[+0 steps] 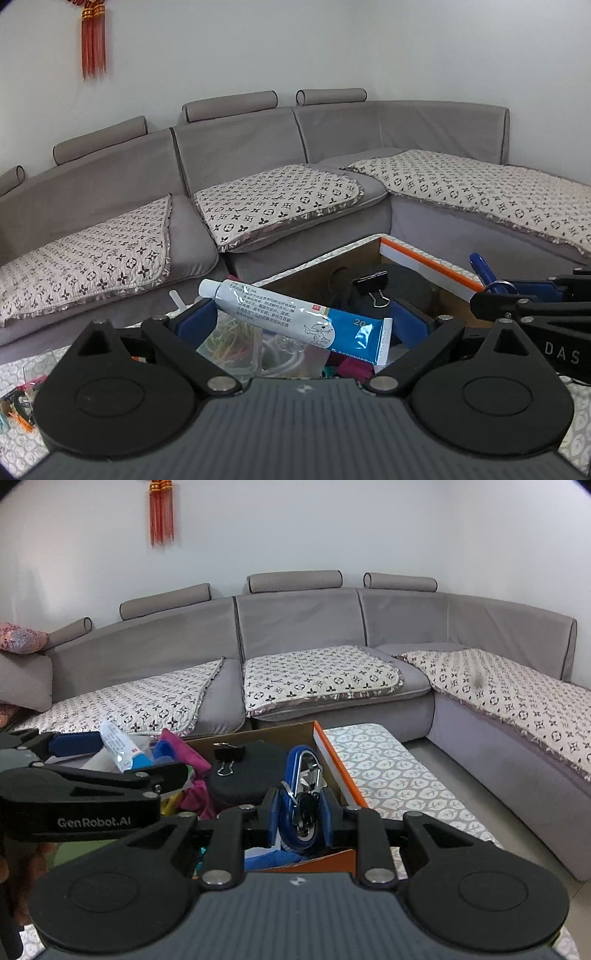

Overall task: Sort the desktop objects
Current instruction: 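Lower the carabiner into the box and open the right gripper, then lower the ointment tube into the box and open the left gripper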

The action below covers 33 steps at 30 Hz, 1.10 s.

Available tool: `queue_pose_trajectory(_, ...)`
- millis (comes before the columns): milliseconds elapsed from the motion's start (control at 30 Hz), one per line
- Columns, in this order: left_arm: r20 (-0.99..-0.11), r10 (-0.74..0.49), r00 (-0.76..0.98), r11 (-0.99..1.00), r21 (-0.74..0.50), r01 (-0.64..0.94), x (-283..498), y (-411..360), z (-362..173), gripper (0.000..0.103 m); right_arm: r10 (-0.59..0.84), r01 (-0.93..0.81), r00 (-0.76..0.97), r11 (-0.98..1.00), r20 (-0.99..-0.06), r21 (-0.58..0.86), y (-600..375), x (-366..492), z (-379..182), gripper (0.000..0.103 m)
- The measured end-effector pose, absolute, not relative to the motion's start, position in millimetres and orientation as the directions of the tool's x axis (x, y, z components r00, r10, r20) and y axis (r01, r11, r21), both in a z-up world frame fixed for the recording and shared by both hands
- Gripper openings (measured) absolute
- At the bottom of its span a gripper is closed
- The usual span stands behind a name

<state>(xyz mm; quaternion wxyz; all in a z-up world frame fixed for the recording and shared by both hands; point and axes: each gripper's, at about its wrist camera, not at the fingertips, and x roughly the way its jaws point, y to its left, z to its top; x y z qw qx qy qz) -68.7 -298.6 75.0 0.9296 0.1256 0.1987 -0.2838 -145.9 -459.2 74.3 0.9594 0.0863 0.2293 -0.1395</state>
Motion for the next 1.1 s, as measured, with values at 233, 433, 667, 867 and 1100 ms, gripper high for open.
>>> queue_pose_trajectory(233,-0.449,-0.455,0.769,0.812,0.146,0.566,-67.9,-301.8,71.2,0.1,-0.217,0.302,0.849,0.947,-0.481,0.106,-461.1,-131.3,68.3,0.022)
queue_pose_trajectory(433,-0.454,-0.448,0.771,0.817,0.142,0.558,-67.3,-300.8,72.4,0.101,-0.217,0.306,0.842,0.946,-0.494,0.106,-459.5,-127.0,64.8,0.023)
queue_pose_trajectory(667,-0.457,-0.438,0.774,0.823,0.142,0.549,-65.9,-302.8,72.0,0.101,-0.226,0.311,0.841,0.945,-0.492,0.098,-459.6,-126.3,66.3,0.025)
queue_pose_trajectory(867,-0.462,-0.416,0.783,0.839,0.138,0.526,-60.5,-301.5,73.0,0.102,-0.25,0.33,0.835,0.94,-0.49,0.083,-459.9,-127.7,67.4,0.042)
queue_pose_trajectory(1100,-0.48,-0.401,0.78,0.855,0.109,0.507,-56.0,-296.4,72.7,0.103,-0.262,0.338,0.834,0.938,-0.485,0.075,-458.7,-130.7,69.1,0.057)
